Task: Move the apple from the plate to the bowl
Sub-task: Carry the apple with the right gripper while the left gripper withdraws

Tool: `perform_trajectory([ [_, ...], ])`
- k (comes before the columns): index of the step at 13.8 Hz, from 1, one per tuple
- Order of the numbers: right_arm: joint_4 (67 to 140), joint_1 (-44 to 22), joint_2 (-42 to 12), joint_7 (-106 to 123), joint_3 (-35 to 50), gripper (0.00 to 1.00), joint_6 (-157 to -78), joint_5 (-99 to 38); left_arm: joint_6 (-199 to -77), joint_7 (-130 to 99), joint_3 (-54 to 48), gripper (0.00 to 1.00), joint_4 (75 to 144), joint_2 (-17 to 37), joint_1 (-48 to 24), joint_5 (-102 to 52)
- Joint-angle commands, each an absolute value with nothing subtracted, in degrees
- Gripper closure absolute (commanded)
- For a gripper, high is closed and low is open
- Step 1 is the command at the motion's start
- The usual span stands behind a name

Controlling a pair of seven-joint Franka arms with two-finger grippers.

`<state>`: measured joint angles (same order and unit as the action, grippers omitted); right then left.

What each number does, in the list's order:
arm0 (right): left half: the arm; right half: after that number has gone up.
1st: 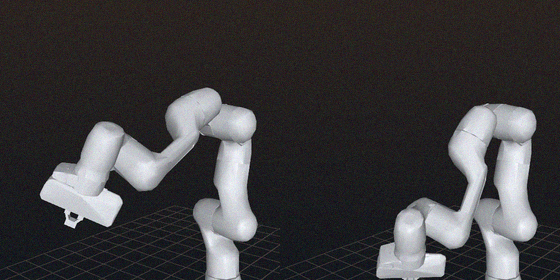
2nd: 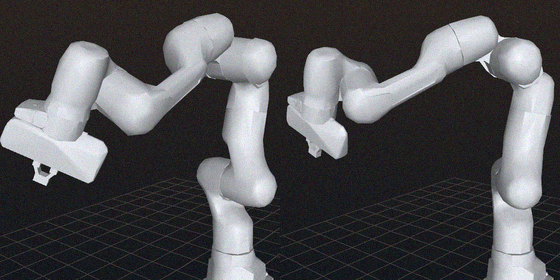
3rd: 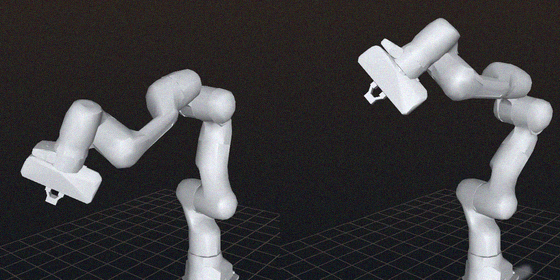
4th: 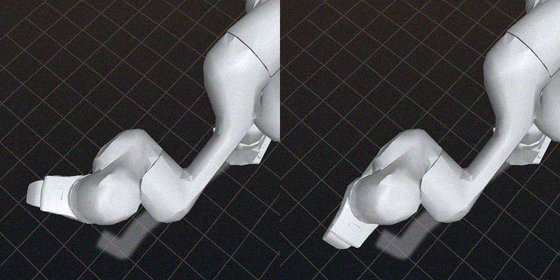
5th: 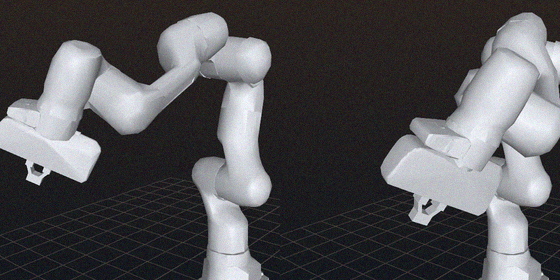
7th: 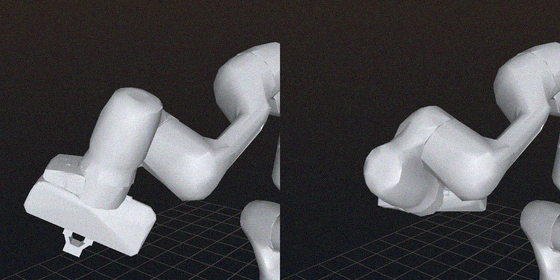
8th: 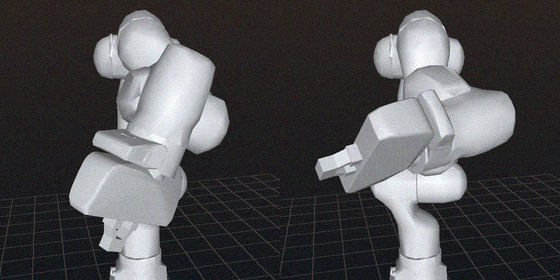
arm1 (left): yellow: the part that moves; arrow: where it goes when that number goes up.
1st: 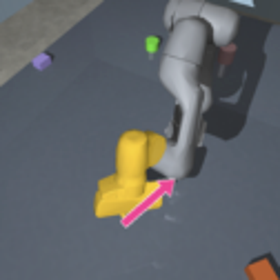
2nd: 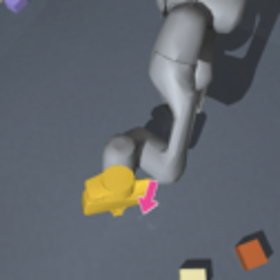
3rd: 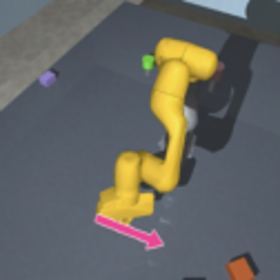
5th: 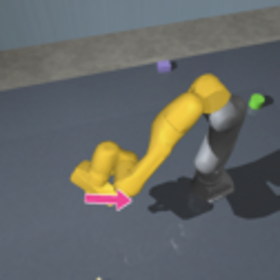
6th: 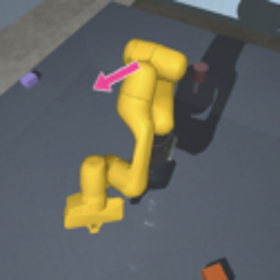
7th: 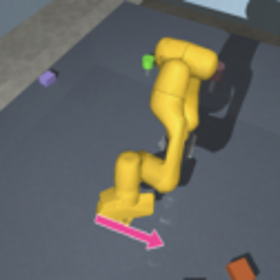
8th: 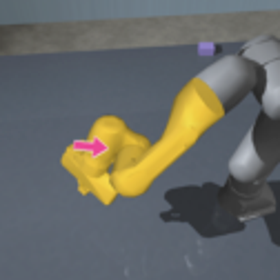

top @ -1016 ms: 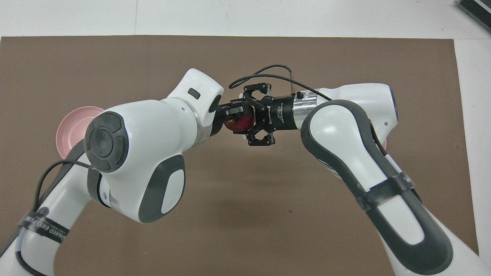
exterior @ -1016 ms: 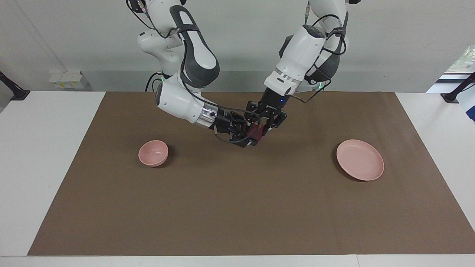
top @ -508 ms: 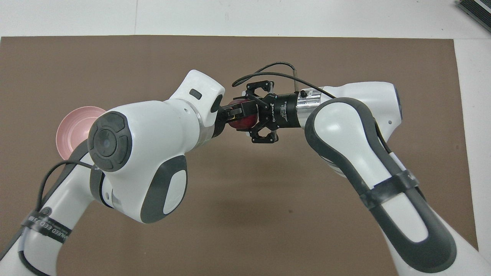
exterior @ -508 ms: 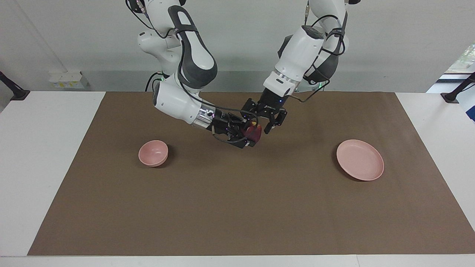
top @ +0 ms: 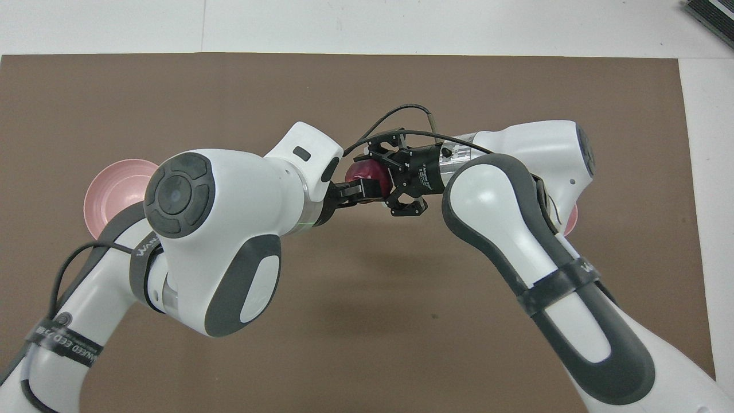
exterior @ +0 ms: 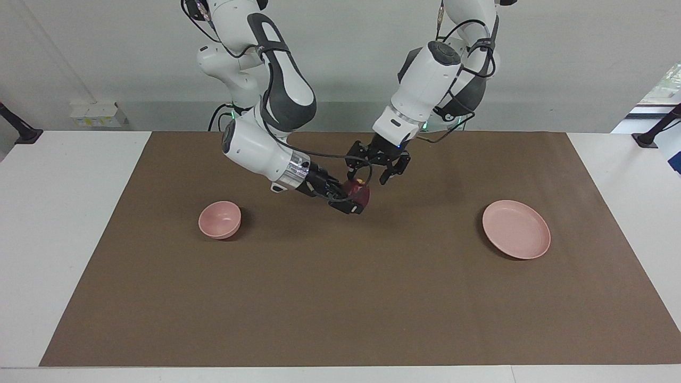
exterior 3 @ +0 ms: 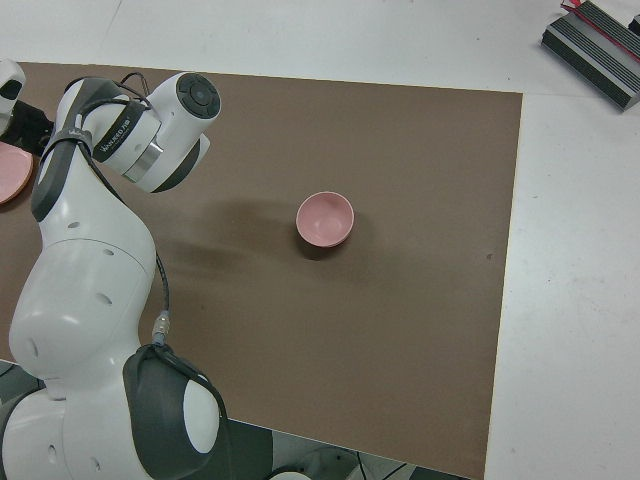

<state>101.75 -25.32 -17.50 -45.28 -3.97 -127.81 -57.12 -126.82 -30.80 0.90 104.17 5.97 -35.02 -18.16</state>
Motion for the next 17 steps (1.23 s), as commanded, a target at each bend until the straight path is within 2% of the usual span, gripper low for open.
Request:
perform_trajectory([
  [1,103.2,-25.4,-17.0,-40.9,-4.1,1.0,-132.6,-48.5,-120.8,-27.2,1.6,0.0,105.1,4.1,-34.2,-18.3],
  [4,103.2,-24.0,-17.5,-35.5,-4.3,1.0,-133.2,-43.0,-116.6,-22.2,1.7,0.0,105.4,4.0,-30.3,-14.3],
  [9,103.3,-20.4,-17.0,-31.3,-4.2,1.0,-131.7,-16.2,-116.0,-12.8,1.6,0.0,104.2,5.0,-24.4,-2.2],
  [11,103.2,-19.4,-15.7,-27.2,-4.5,1.0,-127.9,-9.3,-115.8,-10.9,1.6,0.0,102.3,6.1,-22.5,2.1],
  [13,104.0,-15.8,-13.9,-18.7,-4.5,1.0,-123.1,-4.3,-115.8,-6.7,1.7,0.0,102.2,6.4,-21.1,2.5],
  [17,110.3,-7.9,-11.1,-6.4,-4.4,1.0,-123.0,-2.7,-115.6,-5.0,1.7,0.0,101.3,5.7,-18.3,4.9],
])
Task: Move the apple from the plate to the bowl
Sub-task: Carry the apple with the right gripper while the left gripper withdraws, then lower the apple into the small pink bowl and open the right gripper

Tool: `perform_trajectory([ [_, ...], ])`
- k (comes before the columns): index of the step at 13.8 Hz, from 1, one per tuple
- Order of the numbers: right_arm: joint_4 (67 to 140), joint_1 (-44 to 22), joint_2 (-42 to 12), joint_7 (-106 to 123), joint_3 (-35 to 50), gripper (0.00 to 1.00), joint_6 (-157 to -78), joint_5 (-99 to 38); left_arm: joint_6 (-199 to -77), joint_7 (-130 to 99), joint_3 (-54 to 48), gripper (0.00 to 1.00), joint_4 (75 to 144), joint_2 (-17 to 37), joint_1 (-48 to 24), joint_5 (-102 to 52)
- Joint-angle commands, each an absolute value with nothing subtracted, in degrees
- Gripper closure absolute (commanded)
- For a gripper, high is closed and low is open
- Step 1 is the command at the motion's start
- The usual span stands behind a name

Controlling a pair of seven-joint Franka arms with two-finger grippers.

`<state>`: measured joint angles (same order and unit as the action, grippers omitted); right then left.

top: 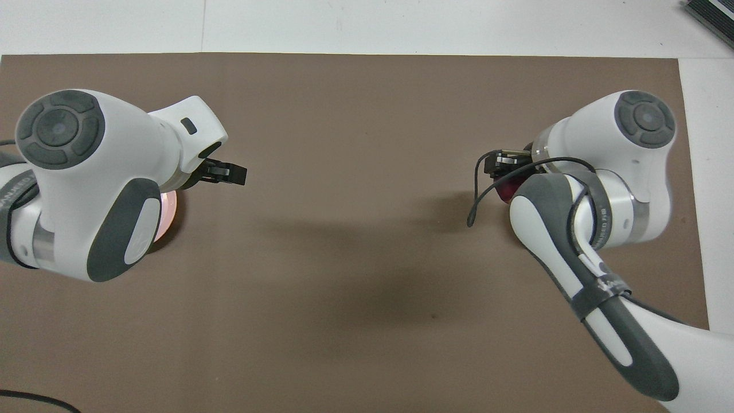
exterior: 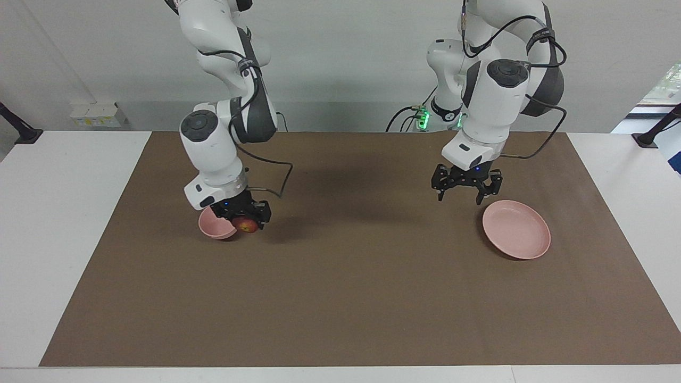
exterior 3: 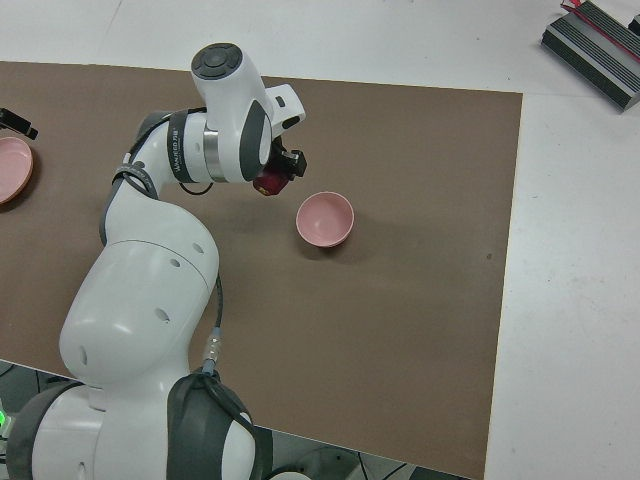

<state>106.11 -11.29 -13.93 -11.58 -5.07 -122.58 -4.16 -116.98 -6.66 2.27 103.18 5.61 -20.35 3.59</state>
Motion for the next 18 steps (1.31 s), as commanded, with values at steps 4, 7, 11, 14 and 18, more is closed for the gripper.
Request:
perform_trajectory([
  [4,112.7,-4.9,-10.5,-3.4,-4.4,1.0,-123.1,-2.7,-107.7,-0.5,2.0,0.0,97.1,2.7,-14.3,4.9],
  [7,115.1,-4.4,-10.3,-3.5,-4.4,1.0,-123.9,-2.7,-98.4,1.5,2.4,0.0,93.9,-1.1,-11.0,4.1],
  [11,117.2,-4.1,-9.1,-2.5,-4.4,1.0,-123.9,-2.7,-89.9,1.8,2.5,0.0,88.4,-3.0,-9.1,0.5],
  [14,117.7,-3.3,-10.5,-2.6,-4.3,1.0,-127.2,-2.7,-82.2,2.0,2.5,0.0,83.1,-0.3,-8.4,-0.5],
  [18,117.9,-3.8,-11.0,-3.7,-4.3,0.86,-127.9,-2.7,-81.0,3.9,2.2,0.0,83.6,-1.3,-6.9,-2.2],
])
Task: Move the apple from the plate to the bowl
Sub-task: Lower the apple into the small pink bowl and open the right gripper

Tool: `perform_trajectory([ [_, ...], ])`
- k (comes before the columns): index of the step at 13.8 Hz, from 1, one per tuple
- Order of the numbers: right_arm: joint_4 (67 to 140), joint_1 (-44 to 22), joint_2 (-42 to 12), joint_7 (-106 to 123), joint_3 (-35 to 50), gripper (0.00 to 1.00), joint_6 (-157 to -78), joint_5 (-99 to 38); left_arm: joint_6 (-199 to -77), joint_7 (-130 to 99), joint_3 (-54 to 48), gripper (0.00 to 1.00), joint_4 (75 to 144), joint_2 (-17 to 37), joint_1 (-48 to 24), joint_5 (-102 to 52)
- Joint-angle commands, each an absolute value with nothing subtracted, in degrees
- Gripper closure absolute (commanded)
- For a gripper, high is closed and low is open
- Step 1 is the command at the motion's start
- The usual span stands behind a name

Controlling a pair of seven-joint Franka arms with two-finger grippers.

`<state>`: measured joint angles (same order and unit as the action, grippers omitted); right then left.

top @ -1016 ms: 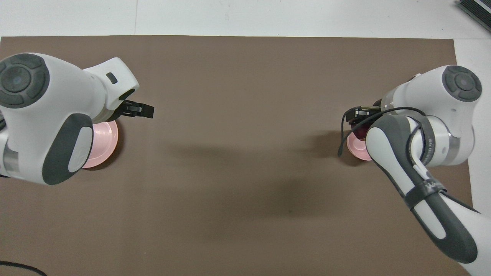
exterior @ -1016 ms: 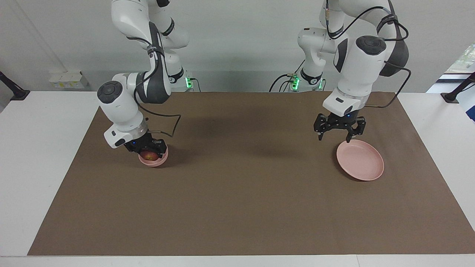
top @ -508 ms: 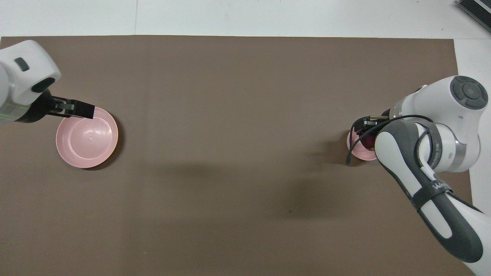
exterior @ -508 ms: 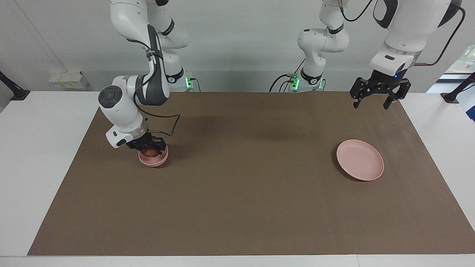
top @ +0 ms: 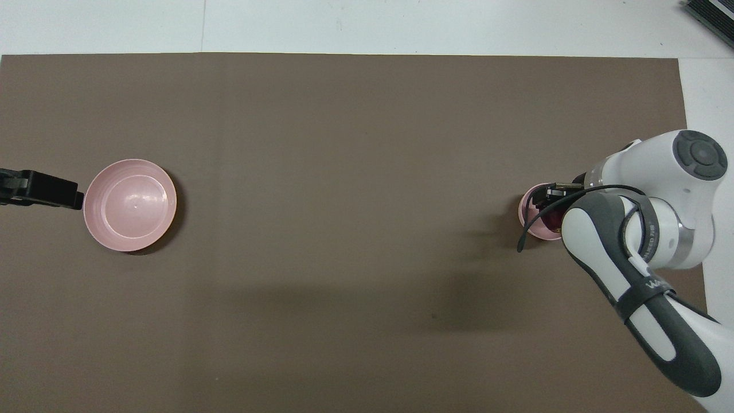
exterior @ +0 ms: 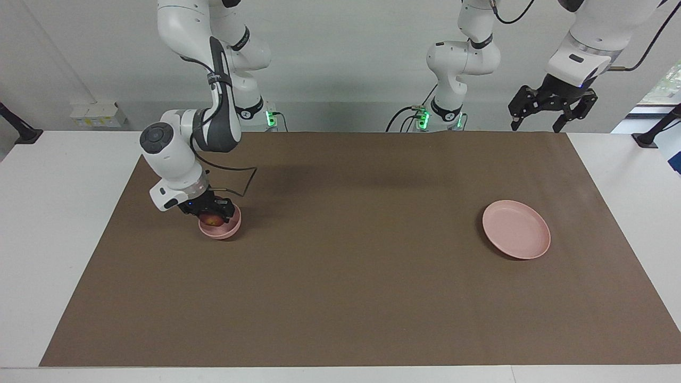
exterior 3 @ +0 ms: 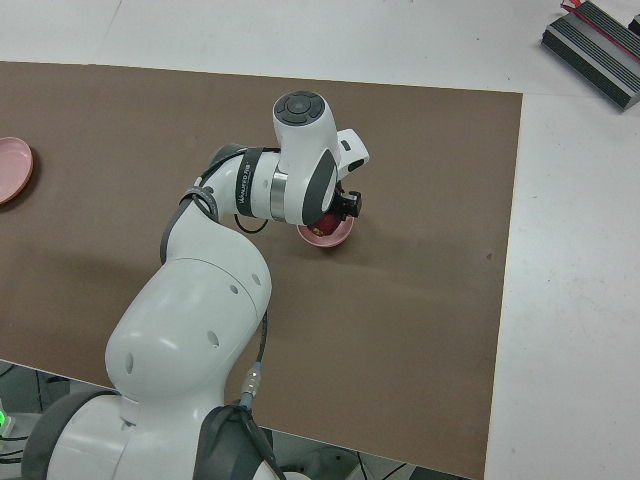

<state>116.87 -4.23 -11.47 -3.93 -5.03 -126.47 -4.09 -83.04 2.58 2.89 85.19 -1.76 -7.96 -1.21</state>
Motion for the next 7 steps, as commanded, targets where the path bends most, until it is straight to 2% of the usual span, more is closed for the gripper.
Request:
perform_trajectory([
  [1,117.9,-3.8,-11.1,-3.7,-4.3,0.81,-128.0,-2.7,-81.3,4.0,2.2,0.0,83.6,-1.3,-6.9,-2.2],
  [6,117.9,-4.0,-11.6,-4.0,-4.3,0.27,-128.0,-2.8,-81.4,6.5,2.4,0.0,86.6,-3.3,-6.8,-2.2],
  [7,117.9,-4.0,-11.6,-4.2,-4.3,0.22,-127.9,-2.8,-81.5,6.5,2.4,0.0,86.6,-3.3,-6.8,-2.1],
])
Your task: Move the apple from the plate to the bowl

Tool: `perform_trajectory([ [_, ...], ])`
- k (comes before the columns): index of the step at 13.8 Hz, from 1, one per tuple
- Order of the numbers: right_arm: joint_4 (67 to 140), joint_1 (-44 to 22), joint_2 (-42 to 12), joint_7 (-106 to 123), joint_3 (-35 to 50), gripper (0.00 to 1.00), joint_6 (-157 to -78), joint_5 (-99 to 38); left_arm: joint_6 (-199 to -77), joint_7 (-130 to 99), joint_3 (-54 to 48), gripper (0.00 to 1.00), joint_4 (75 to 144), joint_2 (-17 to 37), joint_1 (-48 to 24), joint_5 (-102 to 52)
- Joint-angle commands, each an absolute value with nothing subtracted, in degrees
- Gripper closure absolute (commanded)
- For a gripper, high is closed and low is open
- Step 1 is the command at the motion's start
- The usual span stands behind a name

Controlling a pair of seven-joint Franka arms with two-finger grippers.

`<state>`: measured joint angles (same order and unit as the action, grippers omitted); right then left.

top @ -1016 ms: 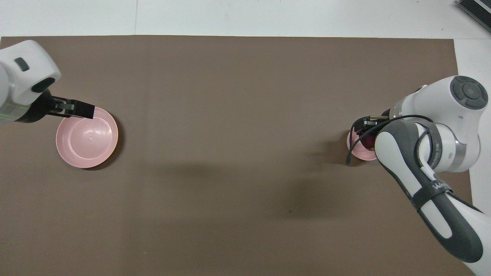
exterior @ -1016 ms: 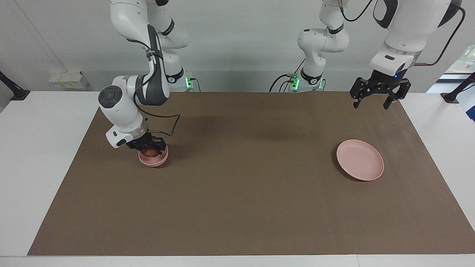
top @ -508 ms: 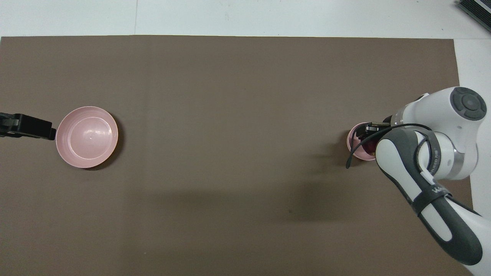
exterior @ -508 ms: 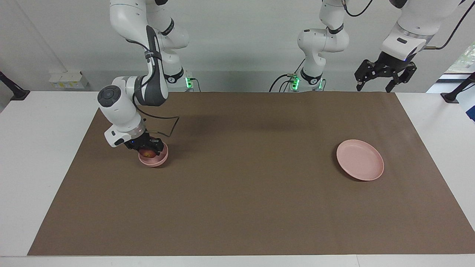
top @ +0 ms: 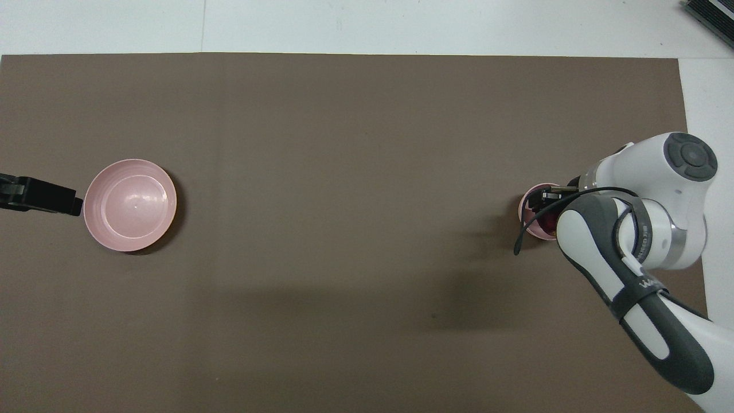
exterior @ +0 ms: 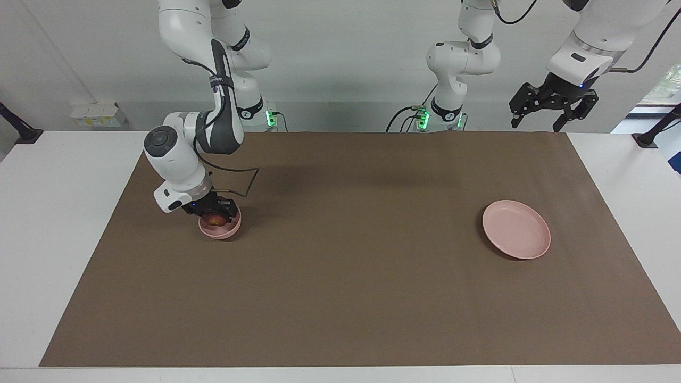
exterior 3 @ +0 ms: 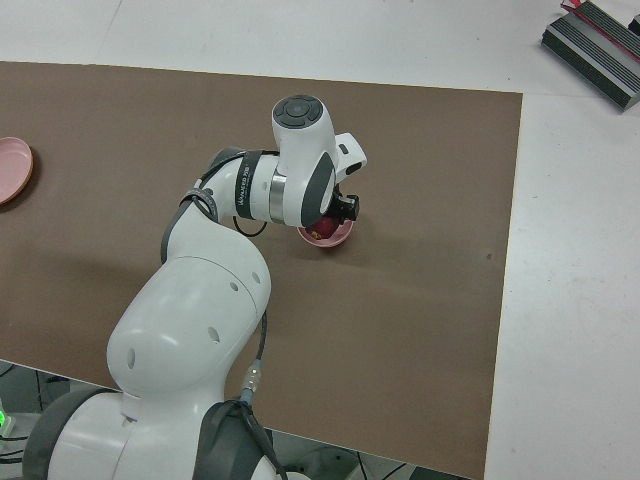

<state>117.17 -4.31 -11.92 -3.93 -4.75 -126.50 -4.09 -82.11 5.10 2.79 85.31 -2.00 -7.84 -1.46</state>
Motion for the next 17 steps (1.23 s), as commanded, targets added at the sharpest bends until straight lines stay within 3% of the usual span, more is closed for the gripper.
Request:
perform_trajectory([
  [1,117.8,-4.0,-11.6,-4.2,-4.3,0.17,-127.8,-2.8,-81.5,6.4,2.4,0.0,86.6,-3.3,-6.8,-2.1],
  [4,117.2,-4.0,-11.8,-4.2,-4.3,0.04,-127.2,-2.8,-81.6,6.2,2.4,0.0,86.5,-3.3,-6.8,-2.1],
  [8,115.7,-4.0,-10.3,-4.1,-4.3,0.0,-124.4,-2.8,-81.6,5.9,2.4,0.0,86.3,-3.3,-6.7,-2.0],
  [17,98.2,-3.4,1.0,-4.3,-4.5,0.0,-95.9,0.6,-81.6,6.0,2.4,0.0,86.3,-3.2,-6.7,-1.9],
])
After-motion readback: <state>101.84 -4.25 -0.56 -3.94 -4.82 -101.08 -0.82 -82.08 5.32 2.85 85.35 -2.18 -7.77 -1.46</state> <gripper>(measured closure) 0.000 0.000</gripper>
